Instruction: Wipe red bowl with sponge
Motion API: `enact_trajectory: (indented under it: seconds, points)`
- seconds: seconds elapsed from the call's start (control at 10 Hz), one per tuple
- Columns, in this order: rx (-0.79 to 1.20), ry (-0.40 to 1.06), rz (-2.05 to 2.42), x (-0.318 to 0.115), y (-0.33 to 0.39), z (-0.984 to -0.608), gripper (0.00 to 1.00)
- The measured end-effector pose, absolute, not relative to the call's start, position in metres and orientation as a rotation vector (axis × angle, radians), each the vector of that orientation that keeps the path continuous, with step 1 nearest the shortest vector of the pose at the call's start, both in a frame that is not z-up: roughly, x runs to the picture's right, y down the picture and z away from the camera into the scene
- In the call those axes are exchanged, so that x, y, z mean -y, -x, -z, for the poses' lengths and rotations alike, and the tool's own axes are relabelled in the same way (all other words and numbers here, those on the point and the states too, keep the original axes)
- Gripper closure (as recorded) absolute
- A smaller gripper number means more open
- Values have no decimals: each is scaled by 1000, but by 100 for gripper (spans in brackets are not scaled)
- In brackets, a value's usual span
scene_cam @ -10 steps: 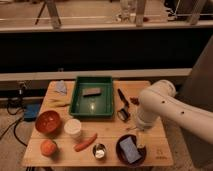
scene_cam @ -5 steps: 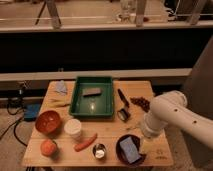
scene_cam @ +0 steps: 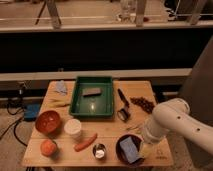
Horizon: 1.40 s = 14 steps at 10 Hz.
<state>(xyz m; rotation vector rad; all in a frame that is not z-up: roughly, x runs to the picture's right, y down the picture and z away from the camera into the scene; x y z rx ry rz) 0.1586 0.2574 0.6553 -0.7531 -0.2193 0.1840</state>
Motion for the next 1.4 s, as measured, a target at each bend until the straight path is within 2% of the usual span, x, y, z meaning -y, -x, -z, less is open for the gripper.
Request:
enact_trajectory:
  seconds: [0.1, 0.3, 0.7, 0.8, 1.3, 1.4]
  points:
    - [211, 754, -205, -262, -158, -656, 33]
    - [198, 758, -228, -271, -155, -660, 23]
    - [192, 761, -234, -285, -147, -671, 22]
    - [192, 763, -233, -288, -145, -673, 25]
    - [189, 780, -233, -296, -142, -686, 66]
    - [190, 787, -233, -297, -142, -689, 67]
